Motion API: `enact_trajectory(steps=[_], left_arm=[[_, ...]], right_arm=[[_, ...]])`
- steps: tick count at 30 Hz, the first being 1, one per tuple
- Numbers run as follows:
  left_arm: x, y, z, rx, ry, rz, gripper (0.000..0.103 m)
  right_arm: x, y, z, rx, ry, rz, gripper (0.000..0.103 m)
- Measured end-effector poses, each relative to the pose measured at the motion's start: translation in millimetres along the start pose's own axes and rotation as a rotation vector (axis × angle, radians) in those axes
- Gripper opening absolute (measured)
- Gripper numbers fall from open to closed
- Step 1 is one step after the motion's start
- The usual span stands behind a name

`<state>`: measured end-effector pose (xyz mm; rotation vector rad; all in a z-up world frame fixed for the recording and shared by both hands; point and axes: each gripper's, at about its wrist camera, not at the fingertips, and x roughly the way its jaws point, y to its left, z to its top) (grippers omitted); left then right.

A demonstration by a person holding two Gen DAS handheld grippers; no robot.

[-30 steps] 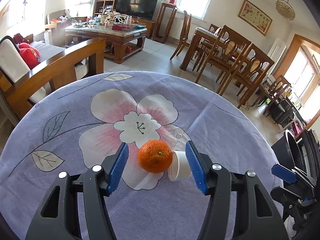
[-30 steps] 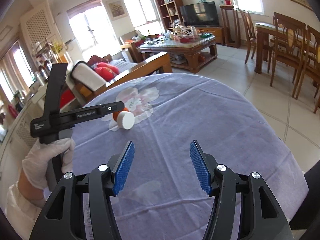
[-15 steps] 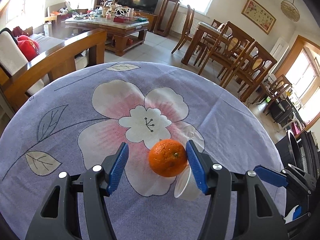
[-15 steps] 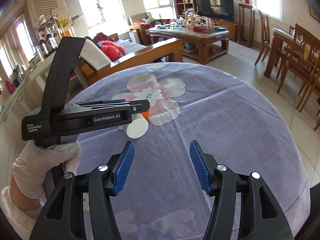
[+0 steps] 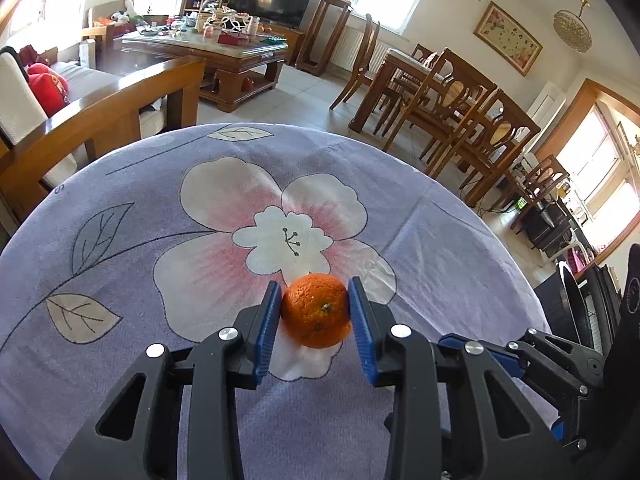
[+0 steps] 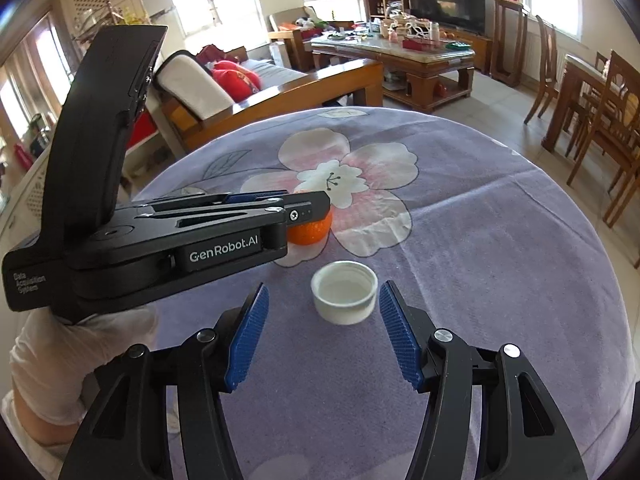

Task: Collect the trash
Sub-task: 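Grasp the orange with the left tool while the right tool grasps the white tape roll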

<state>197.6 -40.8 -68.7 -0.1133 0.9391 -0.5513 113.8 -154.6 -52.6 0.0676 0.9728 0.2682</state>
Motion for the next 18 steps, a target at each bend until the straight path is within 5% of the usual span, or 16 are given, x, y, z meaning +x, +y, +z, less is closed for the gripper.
enact_trajectory(steps=[14, 18], left_arm=[[0, 3, -4, 0.006, -0.004, -0.039, 0.034], [0, 3, -3, 0.008, -0.004, -0.041, 0.035]], right_arm=[[19, -14, 0, 0.004, 0.021, -0.097, 0.057], [19, -19, 1, -0.005, 0.016, -0.121, 0.035]])
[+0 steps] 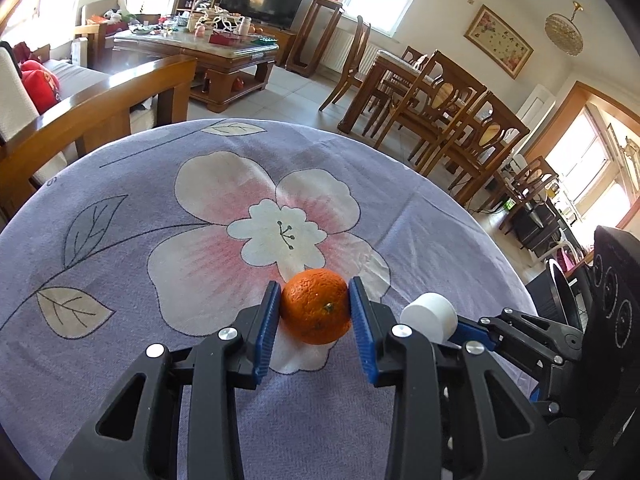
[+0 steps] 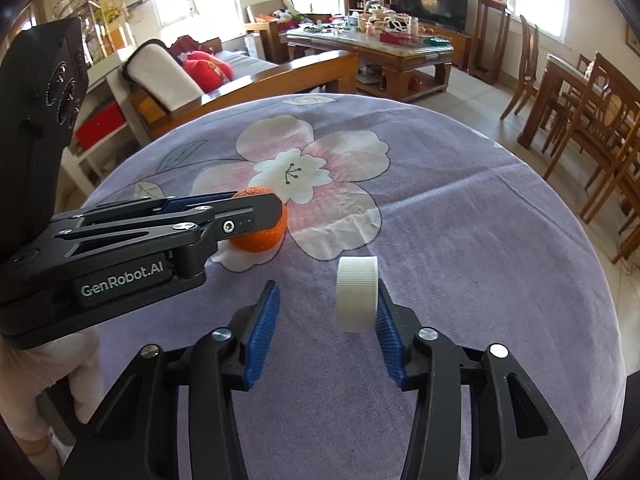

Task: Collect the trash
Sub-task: 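Grasp the orange with the left tool while the right tool grasps the white tape roll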

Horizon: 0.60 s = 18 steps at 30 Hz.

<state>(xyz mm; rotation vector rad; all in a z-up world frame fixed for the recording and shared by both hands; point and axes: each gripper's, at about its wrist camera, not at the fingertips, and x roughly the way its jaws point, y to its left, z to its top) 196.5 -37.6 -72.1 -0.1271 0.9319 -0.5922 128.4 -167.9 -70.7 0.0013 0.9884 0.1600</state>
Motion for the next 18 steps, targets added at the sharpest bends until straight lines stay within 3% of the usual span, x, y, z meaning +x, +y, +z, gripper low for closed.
enact_trajectory(steps=[3, 18], left_arm=[[2, -1, 1, 0.010, 0.004, -0.002, 0.036], [8, -23, -3, 0.127, -0.006, 0.081, 0.034]], right_arm=[[-2, -9, -1, 0.024, -0.002, 0.004, 0.018], [-24, -32, -11, 0.100, -0.026, 0.095, 0.017]])
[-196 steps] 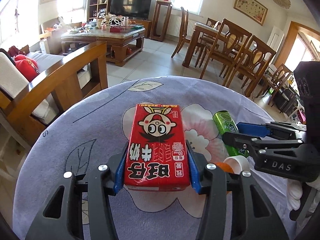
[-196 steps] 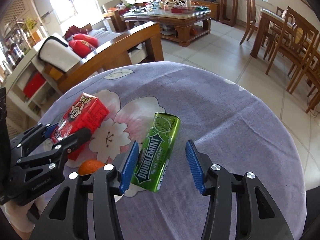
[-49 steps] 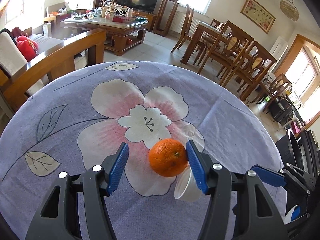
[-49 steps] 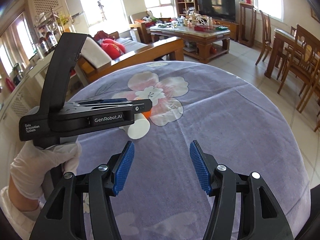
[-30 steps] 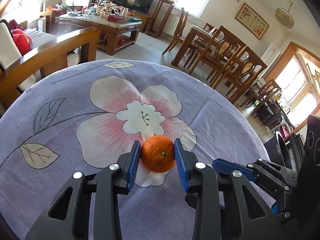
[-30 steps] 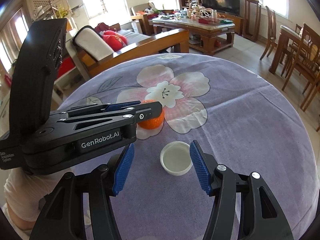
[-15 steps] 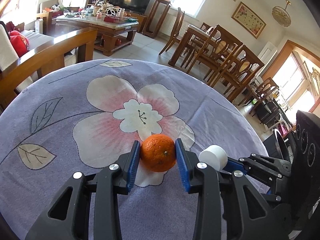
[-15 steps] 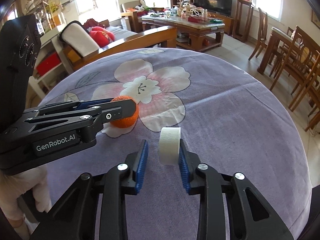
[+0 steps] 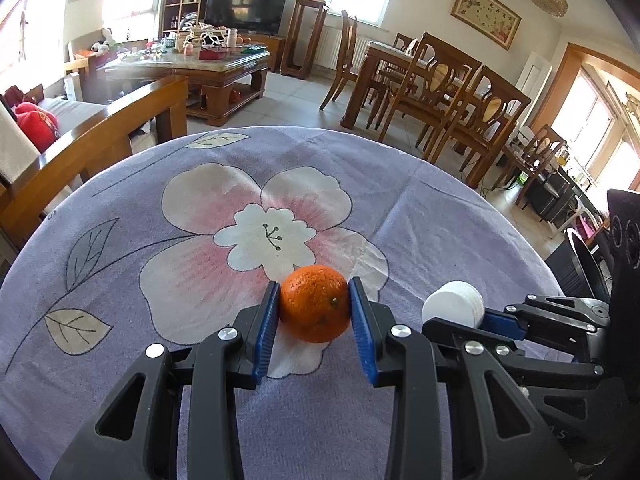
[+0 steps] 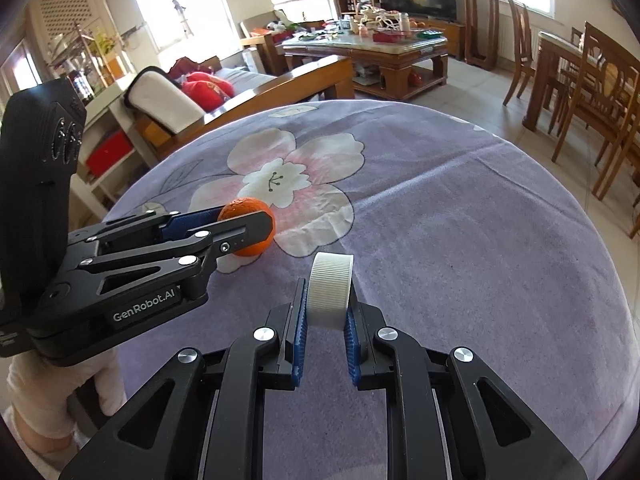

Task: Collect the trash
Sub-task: 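Grasp the orange with the left tool while the right tool grasps the white tape roll, then carry the orange and white tape roll over the black bin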

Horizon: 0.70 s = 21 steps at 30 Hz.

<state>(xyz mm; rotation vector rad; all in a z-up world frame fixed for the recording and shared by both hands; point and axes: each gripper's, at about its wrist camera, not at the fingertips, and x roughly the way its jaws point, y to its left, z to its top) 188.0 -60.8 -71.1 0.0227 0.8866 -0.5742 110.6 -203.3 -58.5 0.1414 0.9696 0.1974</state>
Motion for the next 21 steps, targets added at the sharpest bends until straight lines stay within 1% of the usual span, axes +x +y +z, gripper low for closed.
enact_trajectory(steps=[10, 12, 17, 21], left_arm=[[-3, -1, -2, 0.007, -0.028, -0.034, 0.033], [-4, -7, -2, 0.028, -0.038, -0.032, 0.033], [-7, -23, -1, 0.059, -0.059, -0.055, 0.033], [-12, -47, -2, 0.103, -0.075, -0.065, 0.033]], right_arm=[[-33, -7, -15, 0.044, -0.048, 0.042, 0.017], [-42, -11, -20, 0.055, -0.062, 0.047, 0.017], [-70, -29, -35, 0.101, -0.108, 0.064, 0.017], [-100, -51, -49, 0.149, -0.155, 0.073, 0.017]])
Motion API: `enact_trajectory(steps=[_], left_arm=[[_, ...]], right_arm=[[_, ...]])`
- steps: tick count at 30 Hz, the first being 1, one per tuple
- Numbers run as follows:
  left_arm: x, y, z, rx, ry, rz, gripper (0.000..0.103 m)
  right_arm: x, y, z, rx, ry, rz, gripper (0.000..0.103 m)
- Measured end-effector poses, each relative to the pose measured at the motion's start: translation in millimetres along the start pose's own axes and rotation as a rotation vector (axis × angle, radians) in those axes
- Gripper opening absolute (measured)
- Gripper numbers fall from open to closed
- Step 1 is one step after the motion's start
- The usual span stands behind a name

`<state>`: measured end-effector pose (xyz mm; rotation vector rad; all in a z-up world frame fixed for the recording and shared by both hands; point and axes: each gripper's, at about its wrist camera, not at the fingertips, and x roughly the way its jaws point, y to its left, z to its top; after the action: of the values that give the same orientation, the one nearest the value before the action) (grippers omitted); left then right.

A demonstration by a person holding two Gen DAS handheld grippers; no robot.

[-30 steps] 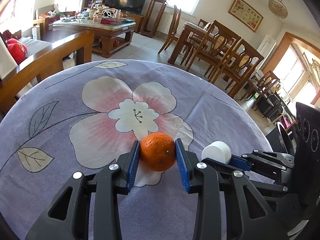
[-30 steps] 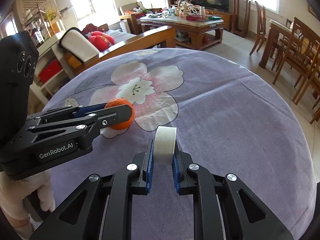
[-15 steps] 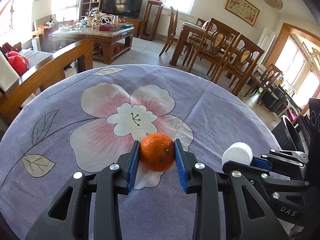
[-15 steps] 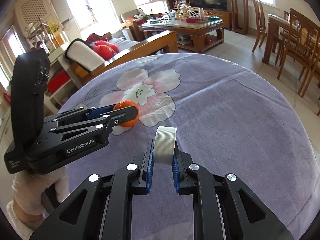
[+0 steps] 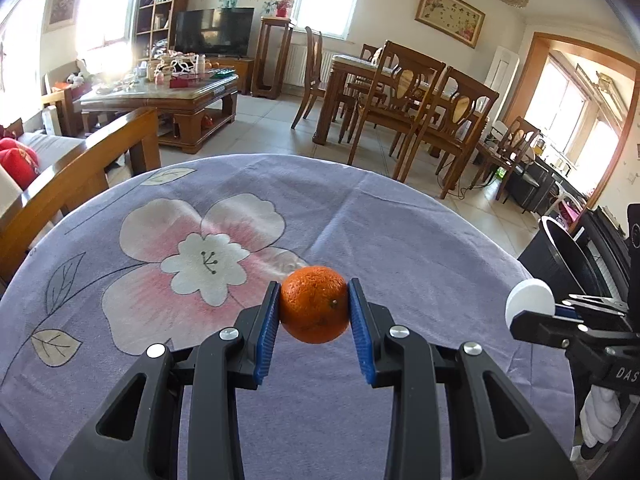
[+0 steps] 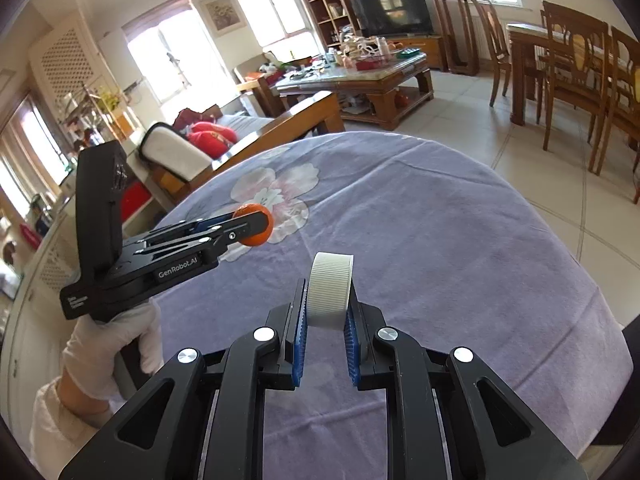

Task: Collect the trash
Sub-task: 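Carry the orange and white tape roll over the black bin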

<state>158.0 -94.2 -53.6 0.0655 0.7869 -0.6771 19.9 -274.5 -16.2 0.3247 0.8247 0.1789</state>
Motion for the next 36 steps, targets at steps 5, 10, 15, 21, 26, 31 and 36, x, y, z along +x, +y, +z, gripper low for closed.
enact_trajectory(steps=[5, 10, 15, 21, 26, 31, 36], left_arm=[[-4, -36, 5, 0.036, -0.019, -0.052, 0.033], [-9, -82, 14, 0.094, -0.042, -0.106, 0.033], [-5, -140, 23, 0.162, -0.052, -0.178, 0.033], [13, -205, 29, 0.244, -0.038, -0.259, 0.033], [32, -260, 33, 0.271, -0.019, -0.368, 0.033], [52, -321, 27, 0.324, 0.005, -0.453, 0.033], [80, -373, 18, 0.352, 0.044, -0.523, 0.033]], right_arm=[[-45, -32, -7, 0.063, -0.074, 0.004, 0.017], [-88, -68, -18, 0.140, -0.151, -0.012, 0.017], [-130, -112, -30, 0.232, -0.227, -0.041, 0.017], [-182, -168, -52, 0.332, -0.311, -0.092, 0.017], [-224, -219, -76, 0.428, -0.381, -0.138, 0.017], [-259, -272, -103, 0.546, -0.451, -0.214, 0.017], [-275, -322, -127, 0.685, -0.495, -0.262, 0.017]])
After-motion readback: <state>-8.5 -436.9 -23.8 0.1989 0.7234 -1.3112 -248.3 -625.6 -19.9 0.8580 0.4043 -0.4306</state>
